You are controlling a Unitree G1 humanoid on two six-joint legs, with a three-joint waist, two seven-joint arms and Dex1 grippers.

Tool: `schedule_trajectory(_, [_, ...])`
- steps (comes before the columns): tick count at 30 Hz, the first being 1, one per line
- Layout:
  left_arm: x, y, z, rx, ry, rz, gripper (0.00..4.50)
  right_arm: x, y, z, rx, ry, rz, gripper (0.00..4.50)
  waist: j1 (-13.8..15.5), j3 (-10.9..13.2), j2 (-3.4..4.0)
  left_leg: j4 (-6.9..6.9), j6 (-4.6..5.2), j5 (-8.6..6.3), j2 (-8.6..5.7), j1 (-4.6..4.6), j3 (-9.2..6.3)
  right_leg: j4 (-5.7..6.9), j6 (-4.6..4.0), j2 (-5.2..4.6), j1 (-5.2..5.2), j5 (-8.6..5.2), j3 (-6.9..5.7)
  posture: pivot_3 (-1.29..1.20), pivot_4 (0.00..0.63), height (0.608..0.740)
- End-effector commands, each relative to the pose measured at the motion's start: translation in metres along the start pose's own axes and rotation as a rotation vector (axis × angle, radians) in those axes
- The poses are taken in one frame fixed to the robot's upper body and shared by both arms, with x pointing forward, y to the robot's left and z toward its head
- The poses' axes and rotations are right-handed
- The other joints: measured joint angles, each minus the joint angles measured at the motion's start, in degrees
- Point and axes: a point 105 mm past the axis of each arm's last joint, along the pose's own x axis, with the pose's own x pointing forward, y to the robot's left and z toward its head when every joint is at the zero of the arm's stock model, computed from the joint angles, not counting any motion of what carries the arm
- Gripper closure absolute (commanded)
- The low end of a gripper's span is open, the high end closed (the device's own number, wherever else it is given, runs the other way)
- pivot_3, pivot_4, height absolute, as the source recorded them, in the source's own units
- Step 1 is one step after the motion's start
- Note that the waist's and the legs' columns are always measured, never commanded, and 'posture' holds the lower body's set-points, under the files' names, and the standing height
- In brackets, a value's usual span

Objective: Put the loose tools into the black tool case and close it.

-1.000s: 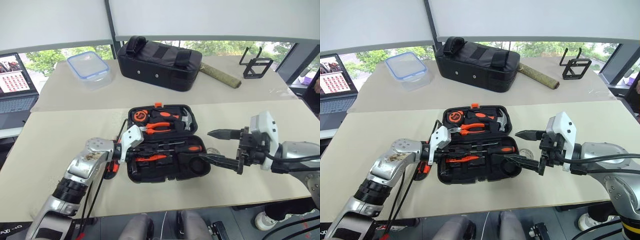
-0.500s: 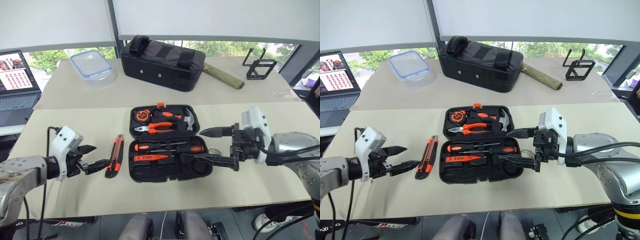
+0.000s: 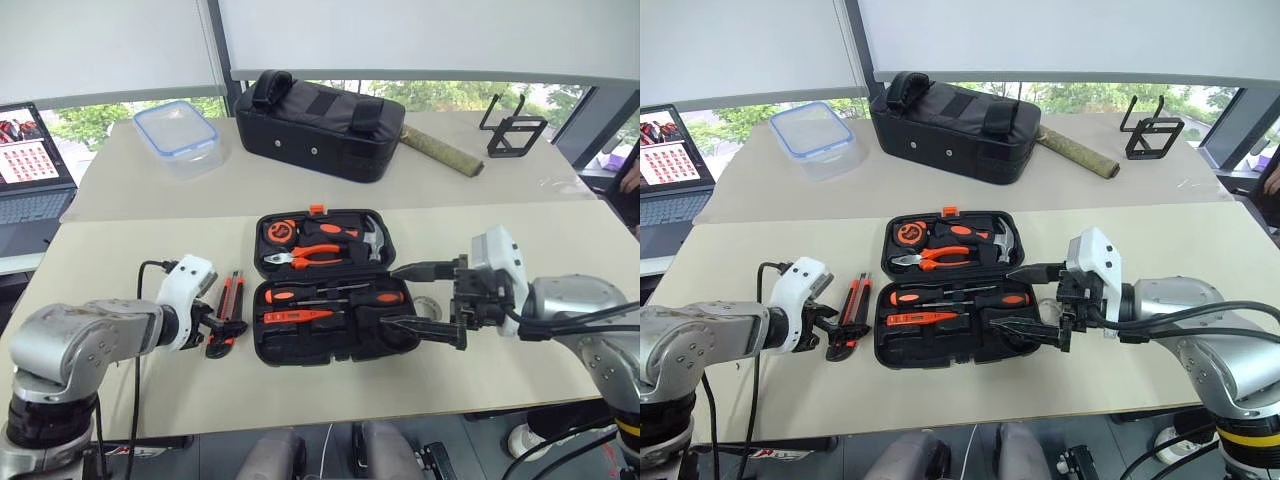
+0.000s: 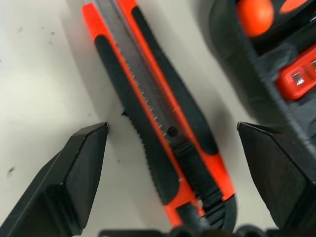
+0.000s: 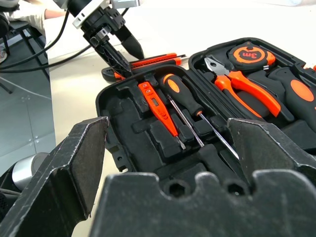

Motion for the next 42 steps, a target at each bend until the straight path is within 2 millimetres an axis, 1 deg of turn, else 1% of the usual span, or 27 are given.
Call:
schedule_trajectory(1, [0.009, 0.002, -0.012, -0.023, 0.072, 0.016, 0.02, -0.005, 0.0, 0.013, -0.061, -0.037, -0.036, 0.0, 0.0, 0.0, 0.01, -0.04, -0.02, -0.01, 0.0, 0.01, 0.01, 0.0, 0.0, -0.01, 0.0, 0.0, 0.01, 0.0, 0.15, 0.714])
schedule_trajectory(2, [0.01, 0.002, -0.012, -0.02, 0.076, 0.016, 0.02, -0.005, 0.0, 0.013, -0.061, -0.038, -0.039, 0.0, 0.0, 0.0, 0.02, -0.05, -0.03, -0.01, 0.0, 0.02, 0.01, 0.0, 0.0, -0.01, 0.0, 0.0, 0.01, 0.0, 0.15, 0.714])
schedule_trajectory(4, [0.013, -0.001, -0.014, -0.029, 0.081, 0.005, 0.54, -0.005, -0.001, 0.013, -0.062, -0.038, -0.049, 0.0, 0.1, 0.0, 0.08, -0.1, -0.09, 0.03, 0.0, 0.04, 0.0, 0.01, 0.0, -0.01, 0.01, 0.0, 0.01, 0.0, 0.15, 0.714])
schedule_trajectory(5, [0.014, -0.002, -0.015, -0.036, 0.082, -0.003, 0.65, -0.006, -0.001, 0.013, -0.062, -0.038, -0.052, 0.0, 0.1, -0.1, 0.12, -0.12, -0.1, 0.03, 0.0, 0.06, 0.0, 0.01, 0.0, -0.01, 0.02, 0.0, 0.02, 0.0, 0.15, 0.714])
schedule_trajectory(6, [0.015, -0.002, -0.015, -0.04, 0.083, -0.008, 0.94, -0.006, -0.001, 0.013, -0.062, -0.038, -0.053, 0.0, 0.1, -0.1, 0.19, -0.13, -0.11, 0.04, 0.0, 0.06, 0.0, 0.02, 0.0, -0.01, 0.01, 0.0, 0.02, 0.0, 0.15, 0.714])
schedule_trajectory(7, [0.014, -0.001, -0.016, -0.045, 0.085, -0.008, 1.36, -0.006, -0.001, 0.013, -0.062, -0.039, -0.054, 0.0, 0.1, -0.1, 0.23, -0.14, -0.1, 0.05, 0.0, 0.06, 0.0, 0.02, 0.0, -0.01, 0.01, 0.0, 0.03, 0.0, 0.15, 0.714])
schedule_trajectory(8, [0.013, 0.005, -0.016, -0.055, 0.093, 0.005, 1.65, -0.007, -0.001, 0.013, -0.058, -0.035, -0.053, 0.0, 0.1, -0.1, 0.24, -0.15, -0.09, 0.06, 0.0, 0.06, 0.0, 0.02, 0.0, -0.01, 0.01, 0.0, 0.03, 0.0, 0.15, 0.714])
schedule_trajectory(11, [0.01, 0.038, -0.021, -0.081, 0.117, 0.078, 2.61, -0.009, 0.002, 0.011, -0.044, -0.017, -0.034, 0.0, 0.0, -0.2, 0.29, -0.17, -0.08, 0.06, 0.0, 0.07, 0.0, 0.02, -0.01, 0.01, 0.0, 0.0, 0.0, 0.0, 0.15, 0.714])
schedule_trajectory(12, [0.007, 0.055, -0.017, -0.049, 0.096, 0.107, 2.82, -0.011, 0.005, 0.011, -0.03, -0.009, -0.02, 0.0, 0.0, -0.2, 0.35, -0.2, -0.09, 0.06, -0.01, 0.09, 0.01, 0.02, -0.01, 0.01, -0.01, -0.01, -0.01, 0.0, 0.15, 0.714])
schedule_trajectory(13, [0.002, 0.065, -0.001, 0.029, 0.029, 0.097, 2.84, -0.014, 0.008, 0.01, -0.017, 0.003, -0.007, 0.0, -0.1, -0.2, 0.36, -0.22, -0.09, 0.06, -0.01, 0.1, 0.02, 0.02, -0.02, 0.01, -0.01, -0.01, -0.02, 0.0, 0.15, 0.714])
schedule_trajectory(14, [-0.005, 0.067, 0.014, 0.136, -0.033, 0.048, 2.84, -0.016, 0.011, 0.009, -0.008, 0.014, 0.004, 0.0, -0.1, -0.2, 0.36, -0.24, -0.13, 0.08, -0.01, 0.11, 0.02, 0.03, -0.04, 0.0, 0.0, -0.03, -0.02, 0.0, 0.15, 0.714])
schedule_trajectory(15, [-0.009, 0.066, 0.022, 0.218, -0.066, 0.005, 2.84, -0.018, 0.012, 0.009, -0.002, 0.023, 0.011, 0.0, -0.2, -0.2, 0.34, -0.36, -0.26, 0.15, -0.01, 0.1, 0.04, 0.02, -0.12, -0.02, -0.06, -0.03, -0.02, 0.0, 0.15, 0.714])
schedule_trajectory(17, [-0.023, 0.055, 0.05, 0.349, -0.149, -0.135, 2.85, -0.022, 0.017, 0.005, 0.001, 0.054, 0.025, 0.0, -0.2, -0.1, 0.23, -0.5, -0.34, 0.22, 0.06, 0.07, 0.04, -0.03, -0.32, -0.01, -0.14, 0.0, -0.01, 0.0, 0.15, 0.714])
schedule_trajectory(19, [-0.031, 0.047, 0.068, 0.456, -0.166, -0.217, 2.85, -0.026, 0.02, 0.002, 0.007, 0.069, 0.021, 0.0, 0.6, 0.0, 0.0, -0.47, -0.33, 0.22, 0.09, -0.03, -0.05, -0.09, -0.34, -0.04, -0.15, -0.02, -0.11, 0.0, 0.15, 0.714])
schedule_trajectory(20, [-0.033, 0.045, 0.072, 0.499, -0.168, -0.241, 2.85, -0.027, 0.02, 0.002, 0.011, 0.071, 0.017, 0.0, 0.9, 0.0, -0.02, -0.44, -0.32, 0.22, 0.09, -0.1, -0.11, -0.18, -0.33, -0.05, -0.11, -0.02, -0.2, 0.0, 0.15, 0.714])
schedule_trajectory(21, [-0.036, 0.031, 0.077, 0.581, -0.179, -0.336, 2.85, -0.029, 0.02, 0.002, 0.016, 0.072, 0.013, 0.0, 0.9, 0.0, -0.02, -0.44, -0.25, 0.21, 0.09, -0.13, -0.11, -0.31, -0.31, -0.05, -0.08, 0.0, -0.21, 0.0, 0.15, 0.714])
schedule_trajectory(22, [-0.038, 0.021, 0.079, 0.639, -0.186, -0.405, 2.85, -0.03, 0.021, 0.002, 0.018, 0.072, 0.011, 0.0, 0.9, 0.0, -0.02, -0.44, -0.17, 0.18, 0.08, -0.12, -0.09, -0.37, -0.29, -0.07, -0.05, 0.02, -0.19, 0.0, 0.15, 0.714])
schedule_trajectory(23, [-0.039, -0.001, 0.085, 0.702, -0.196, -0.529, 2.85, -0.031, 0.022, 0.001, 0.019, 0.075, 0.007, 0.0, 0.8, 0.0, -0.02, -0.44, -0.1, 0.16, 0.08, -0.13, -0.04, -0.42, -0.27, -0.06, -0.06, 0.03, -0.16, 0.0, 0.15, 0.714])
schedule_trajectory(24, [-0.04, -0.016, 0.089, 0.747, -0.199, -0.614, 2.85, -0.032, 0.023, 0.001, 0.02, 0.078, 0.004, 0.0, 0.9, 0.0, -0.02, -0.44, -0.05, 0.15, 0.08, -0.17, -0.02, -0.54, -0.24, -0.06, -0.06, 0.05, -0.17, 0.0, 0.15, 0.714])
schedule_trajectory(26, [-0.038, -0.039, 0.094, 0.784, -0.178, -0.736, 2.85, -0.033, 0.025, 0.0, 0.022, 0.084, 0.0, 0.0, 1.1, 0.0, -0.02, -0.32, 0.03, 0.13, 0.07, -0.32, -0.03, -0.61, -0.2, -0.05, -0.1, 0.05, -0.25, 0.0, 0.15, 0.714])
schedule_trajectory(27, [-0.033, -0.05, 0.095, 0.822, -0.172, -0.778, 2.85, -0.033, 0.026, 0.0, 0.023, 0.086, -0.001, 0.0, 1.1, 0.0, -0.02, -0.16, 0.06, 0.13, 0.08, -0.49, -0.05, -0.62, -0.18, -0.02, -0.18, 0.06, -0.3, 0.0, 0.15, 0.714])
schedule_trajectory(29, [-0.023, -0.075, 0.096, 0.937, -0.178, -0.873, 2.85, -0.033, 0.029, 0.0, 0.027, 0.086, -0.007, 0.0, 1.1, 0.0, -0.03, 0.03, 0.1, 0.1, 0.08, -0.71, -0.06, -0.63, -0.14, 0.01, -0.27, 0.08, -0.33, 0.0, 0.15, 0.714])
schedule_trajectory(31, [-0.013, -0.086, 0.09, 0.945, -0.113, -0.921, 2.85, -0.034, 0.031, 0.0, 0.033, 0.087, -0.014, 0.0, 1.0, 0.0, -0.03, 0.17, 0.14, 0.09, 0.08, -0.82, -0.08, -0.64, -0.12, 0.0, -0.3, 0.09, -0.35, 0.0, 0.15, 0.714])
schedule_trajectory(34, [0.002, -0.095, 0.083, 0.912, -0.024, -0.93, 2.85, -0.034, 0.033, -0.001, 0.043, 0.091, -0.026, 0.0, 0.7, 0.0, -0.04, 0.26, 0.17, 0.07, 0.08, -0.87, -0.05, -0.64, -0.09, 0.0, -0.3, 0.11, -0.28, 0.0, 0.15, 0.714])
schedule_trajectory(35, [0.005, -0.097, 0.077, 0.909, 0.015, -0.938, 2.85, -0.035, 0.034, -0.001, 0.046, 0.091, -0.031, 0.0, 0.6, 0.0, -0.04, 0.26, 0.19, 0.07, 0.08, -0.86, -0.06, -0.62, -0.09, 0.0, -0.29, 0.11, -0.27, 0.0, 0.15, 0.714])
schedule_trajectory(39, [0.012, -0.102, 0.058, 0.933, 0.118, -0.944, 2.85, -0.035, 0.039, -0.002, 0.063, 0.088, -0.046, 0.0, 0.5, 0.0, -0.04, 0.27, 0.21, 0.06, 0.1, -0.84, -0.07, -0.56, -0.09, 0.01, -0.29, 0.11, -0.25, 0.0, 0.15, 0.714])
schedule_trajectory(42, [0.016, -0.104, 0.055, 0.928, 0.145, -0.925, 2.85, -0.035, 0.042, -0.003, 0.07, 0.089, -0.056, 0.0, 0.5, 0.0, -0.04, 0.3, 0.23, 0.05, 0.1, -0.84, -0.06, -0.55, -0.08, 0.01, -0.29, 0.11, -0.24, 0.0, 0.15, 0.714])
